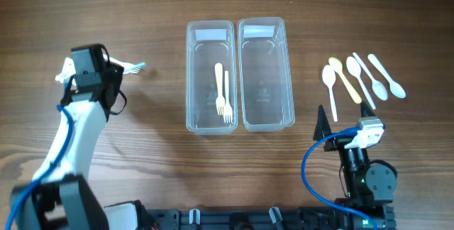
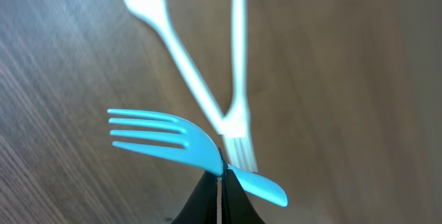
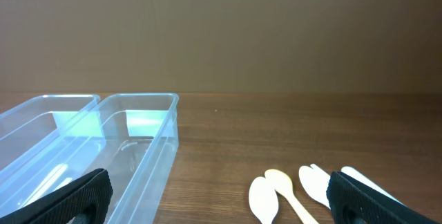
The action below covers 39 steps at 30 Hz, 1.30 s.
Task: Pack container
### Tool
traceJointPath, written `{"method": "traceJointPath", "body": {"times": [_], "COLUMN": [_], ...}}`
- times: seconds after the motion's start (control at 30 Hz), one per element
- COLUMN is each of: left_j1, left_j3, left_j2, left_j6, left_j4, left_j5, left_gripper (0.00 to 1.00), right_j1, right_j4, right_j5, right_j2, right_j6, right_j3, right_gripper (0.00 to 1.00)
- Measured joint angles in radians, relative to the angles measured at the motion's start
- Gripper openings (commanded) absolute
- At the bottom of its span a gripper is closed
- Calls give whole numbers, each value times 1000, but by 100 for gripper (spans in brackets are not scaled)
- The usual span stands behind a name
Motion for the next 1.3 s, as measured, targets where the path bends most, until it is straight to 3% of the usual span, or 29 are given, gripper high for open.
{"method": "traceJointPath", "body": {"times": [0.33, 0.83, 1.3], "left_j1": [-27, -311, -394], "left_j3": [0, 0, 0], "left_j2": [-161, -307, -307], "left_j6": [34, 166, 503], "left_j4": [2, 105, 128], "left_j5": [0, 64, 117], "left_gripper": [4, 4, 4], "right_j1": [0, 0, 0], "right_j4": [0, 0, 0], "right_j5": [0, 0, 0], "right_j2": [0, 0, 0], "right_j6": [0, 0, 0], "right_j3": [0, 0, 0], "right_gripper": [100, 100, 100]}}
